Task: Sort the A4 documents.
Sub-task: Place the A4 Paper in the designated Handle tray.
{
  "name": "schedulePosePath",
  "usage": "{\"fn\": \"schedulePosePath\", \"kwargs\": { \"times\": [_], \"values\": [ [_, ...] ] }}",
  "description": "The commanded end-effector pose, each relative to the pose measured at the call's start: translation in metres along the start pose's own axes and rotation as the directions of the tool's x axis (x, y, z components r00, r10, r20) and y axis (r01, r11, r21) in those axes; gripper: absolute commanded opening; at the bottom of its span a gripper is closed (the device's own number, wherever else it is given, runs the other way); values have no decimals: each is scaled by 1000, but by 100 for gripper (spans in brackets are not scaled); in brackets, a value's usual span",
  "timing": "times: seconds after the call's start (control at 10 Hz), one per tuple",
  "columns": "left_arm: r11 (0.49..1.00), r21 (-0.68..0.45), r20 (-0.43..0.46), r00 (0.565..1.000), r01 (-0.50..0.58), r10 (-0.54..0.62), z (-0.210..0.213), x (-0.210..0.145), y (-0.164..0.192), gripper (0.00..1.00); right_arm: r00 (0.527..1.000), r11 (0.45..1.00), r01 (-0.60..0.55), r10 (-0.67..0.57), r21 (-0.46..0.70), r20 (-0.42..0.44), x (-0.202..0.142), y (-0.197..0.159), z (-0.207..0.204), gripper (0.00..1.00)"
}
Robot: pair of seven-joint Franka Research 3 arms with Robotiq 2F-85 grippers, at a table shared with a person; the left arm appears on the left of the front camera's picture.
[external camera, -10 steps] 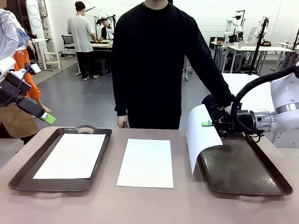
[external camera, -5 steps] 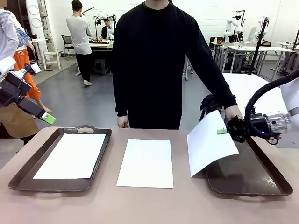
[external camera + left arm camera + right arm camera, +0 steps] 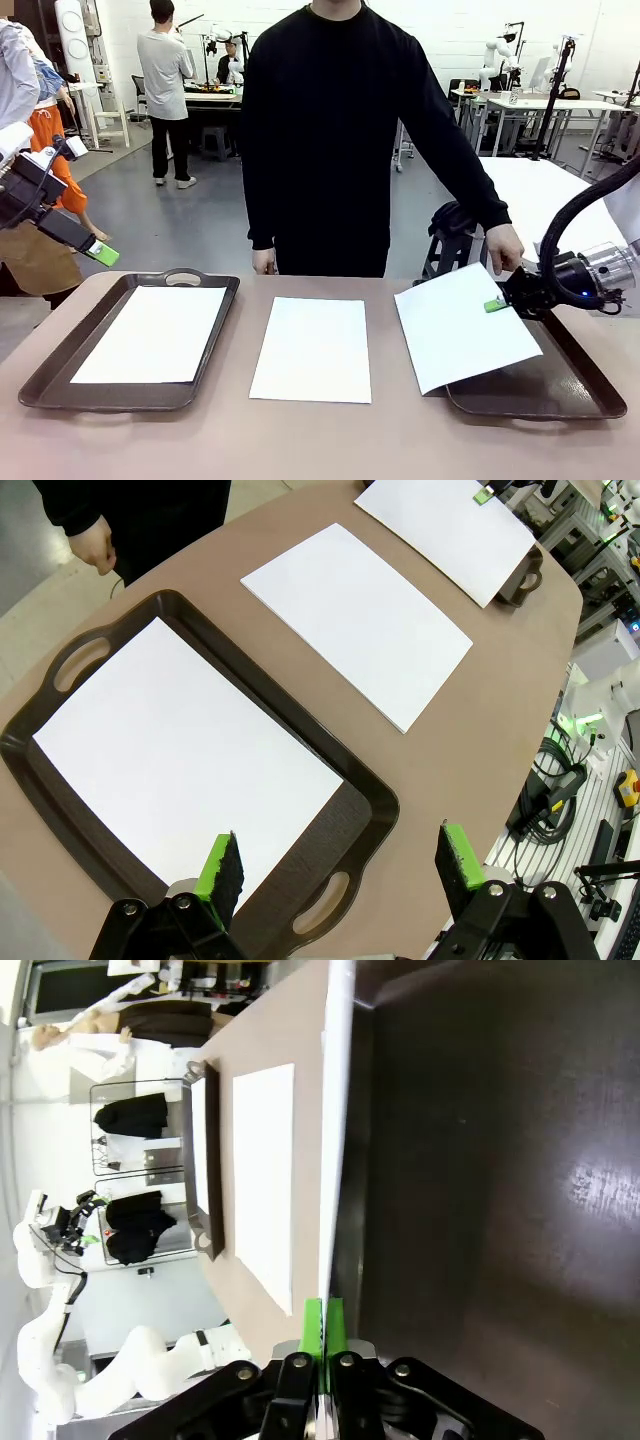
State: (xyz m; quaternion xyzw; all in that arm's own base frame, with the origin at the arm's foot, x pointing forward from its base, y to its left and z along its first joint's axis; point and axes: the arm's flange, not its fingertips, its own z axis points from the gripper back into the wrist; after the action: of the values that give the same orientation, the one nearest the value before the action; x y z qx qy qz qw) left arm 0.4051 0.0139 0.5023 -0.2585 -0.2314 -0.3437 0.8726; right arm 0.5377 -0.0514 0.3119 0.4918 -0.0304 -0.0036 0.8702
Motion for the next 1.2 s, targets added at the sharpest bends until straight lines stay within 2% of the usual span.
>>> {"fn": "schedulePosePath", "kwargs": {
  "times": [0.0, 0.2, 0.4, 0.6, 1.1],
  "values": [
    [1000, 1, 0, 1000, 4, -4, 1, 0, 0, 100, 999, 998, 22, -20, -57, 25, -4, -4, 16, 1],
    [1000, 1, 0, 1000, 4, -4, 1, 0, 0, 100, 998, 989, 26, -18, -145, 56, -12, -17, 28, 1],
    [1000, 1, 0, 1000, 4, -4, 1, 0, 0, 100, 997, 984, 25, -10, -177, 82, -17, -23, 38, 1],
    [1000, 1, 0, 1000, 4, -4, 1, 0, 0, 100, 998, 974, 26, -10, -224, 69, -19, -26, 46, 1],
    [1000, 1, 0, 1000, 4, -4, 1, 0, 0, 100, 1000, 967, -4, 9, -256, 16, -12, -15, 42, 1]
  ]
}}
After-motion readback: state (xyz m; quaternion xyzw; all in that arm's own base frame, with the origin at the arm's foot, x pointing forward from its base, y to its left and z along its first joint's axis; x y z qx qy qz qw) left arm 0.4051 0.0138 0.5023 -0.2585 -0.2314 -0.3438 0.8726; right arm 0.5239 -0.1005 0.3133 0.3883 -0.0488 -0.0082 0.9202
